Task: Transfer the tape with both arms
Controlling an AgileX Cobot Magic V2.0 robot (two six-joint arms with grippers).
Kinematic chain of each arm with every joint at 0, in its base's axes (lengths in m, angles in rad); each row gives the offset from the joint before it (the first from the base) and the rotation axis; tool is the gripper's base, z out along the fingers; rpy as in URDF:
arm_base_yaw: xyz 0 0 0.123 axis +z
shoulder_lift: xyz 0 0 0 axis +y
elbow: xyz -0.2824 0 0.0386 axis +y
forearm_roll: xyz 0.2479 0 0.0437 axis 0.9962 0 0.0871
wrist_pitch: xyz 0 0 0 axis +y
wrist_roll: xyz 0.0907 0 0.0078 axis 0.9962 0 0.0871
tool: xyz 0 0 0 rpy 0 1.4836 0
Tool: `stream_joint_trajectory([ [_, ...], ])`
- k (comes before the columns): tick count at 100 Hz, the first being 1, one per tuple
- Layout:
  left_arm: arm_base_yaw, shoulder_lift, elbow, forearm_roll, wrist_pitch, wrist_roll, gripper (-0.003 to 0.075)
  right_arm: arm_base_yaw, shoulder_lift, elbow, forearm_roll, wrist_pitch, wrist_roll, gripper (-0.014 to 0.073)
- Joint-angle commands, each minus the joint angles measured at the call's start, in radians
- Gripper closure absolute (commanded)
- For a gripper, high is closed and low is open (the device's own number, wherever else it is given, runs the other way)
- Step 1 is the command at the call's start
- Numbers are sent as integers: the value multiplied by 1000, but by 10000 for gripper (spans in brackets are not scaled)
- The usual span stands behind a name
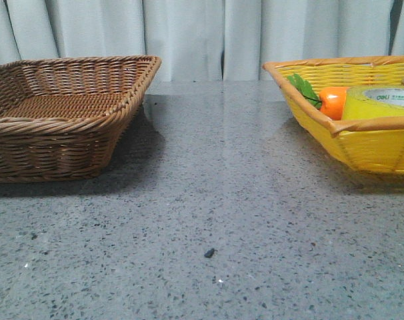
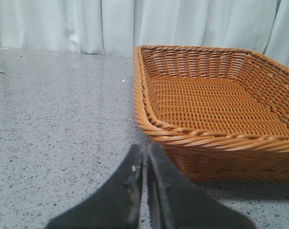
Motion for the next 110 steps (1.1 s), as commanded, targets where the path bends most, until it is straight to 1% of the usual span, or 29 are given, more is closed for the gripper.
stream_joint_trajectory([
  [1,2,-29,13,-7,-81,-8,741,-4,-18,22,-2,-84,-6,668],
  [21,2,-29,-2,-7,-83,-8,741,-4,-18,10,-2,-98,-6,668],
  [34,2,-29,-46,-7,-79,-8,741,-4,-18,-21,-2,-80,-6,668],
  [52,2,0,-145,-5,-74,-8,741,-4,-11,-109,-2,-47,-6,667],
  [64,2,55,-210,0,-74,-8,741,-4,23,-190,-2,1,-6,638],
  [85,0,203,-314,0,-72,-8,741,-4,167,-343,-2,106,-6,638],
  [110,0,362,-400,1,-77,-8,741,-4,435,-545,-2,276,-9,639],
])
